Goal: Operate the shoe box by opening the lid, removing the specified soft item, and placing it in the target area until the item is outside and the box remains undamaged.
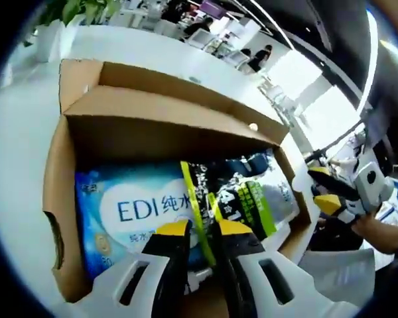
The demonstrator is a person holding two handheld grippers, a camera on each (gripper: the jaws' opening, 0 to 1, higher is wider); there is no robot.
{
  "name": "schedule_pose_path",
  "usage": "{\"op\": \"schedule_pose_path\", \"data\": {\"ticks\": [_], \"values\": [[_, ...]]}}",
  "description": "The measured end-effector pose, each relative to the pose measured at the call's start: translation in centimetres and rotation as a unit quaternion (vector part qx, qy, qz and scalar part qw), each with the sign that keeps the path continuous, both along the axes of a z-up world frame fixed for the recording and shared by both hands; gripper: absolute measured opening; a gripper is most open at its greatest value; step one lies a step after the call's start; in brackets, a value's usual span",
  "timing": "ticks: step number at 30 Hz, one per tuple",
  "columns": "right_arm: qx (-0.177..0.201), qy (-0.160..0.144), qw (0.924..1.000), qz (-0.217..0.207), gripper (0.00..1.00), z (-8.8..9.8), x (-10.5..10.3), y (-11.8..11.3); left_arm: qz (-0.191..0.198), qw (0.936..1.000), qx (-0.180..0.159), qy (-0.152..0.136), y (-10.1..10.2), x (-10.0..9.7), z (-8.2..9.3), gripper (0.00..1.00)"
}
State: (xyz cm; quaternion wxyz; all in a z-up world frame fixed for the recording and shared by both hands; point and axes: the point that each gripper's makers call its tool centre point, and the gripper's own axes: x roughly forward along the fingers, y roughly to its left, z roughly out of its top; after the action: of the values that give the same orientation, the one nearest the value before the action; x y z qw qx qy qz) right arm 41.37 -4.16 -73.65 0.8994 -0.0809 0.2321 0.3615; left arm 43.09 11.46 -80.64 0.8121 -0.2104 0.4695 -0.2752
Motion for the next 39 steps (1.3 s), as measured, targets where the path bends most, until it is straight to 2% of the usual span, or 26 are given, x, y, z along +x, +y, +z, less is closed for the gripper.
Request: {"op": "schedule_pose_path", "data": {"ticks": [6,9,15,20,26,28,34,39], "values": [[0.004,0.0,1.0,0.001,0.32,0.0,0.0,0.2,-0.01,0.9999,0.006,-0.005,-0.4,-0.3,-0.2,0.11],[0.003,0.001,1.0,0.004,0.32,0.0,0.0,0.3,-0.013,0.9999,-0.001,0.0,-0.8,-0.4,-0.2,0.11],[0.002,0.006,1.0,0.006,0.32,-0.3,-0.1,0.6,-0.029,0.9996,0.004,-0.007,-0.9,-0.5,-0.2,0.02],[0.001,0.011,0.9999,0.008,0.32,-0.6,-0.2,0.7,-0.041,0.9989,0.003,-0.02,-1.3,-0.5,0.1,0.0],[0.002,0.012,0.9999,0.01,0.32,-0.6,-0.2,1.0,-0.049,0.9983,-0.007,-0.03,-2.7,-0.2,0.6,0.0],[0.001,0.011,0.9999,0.012,0.32,-0.6,-0.3,1.0,-0.054,0.9981,0.003,-0.031,-3.2,-0.3,0.5,0.0],[-0.01,0.004,0.9997,0.023,0.32,-0.6,-0.6,0.8,-0.039,0.9991,-0.003,-0.017,-2.8,-0.3,0.6,0.0],[-0.018,0.0,0.9994,0.031,0.32,-0.5,-0.6,0.8,-0.035,0.9991,0.0,-0.022,-3.1,-0.6,1.3,0.0]]}}
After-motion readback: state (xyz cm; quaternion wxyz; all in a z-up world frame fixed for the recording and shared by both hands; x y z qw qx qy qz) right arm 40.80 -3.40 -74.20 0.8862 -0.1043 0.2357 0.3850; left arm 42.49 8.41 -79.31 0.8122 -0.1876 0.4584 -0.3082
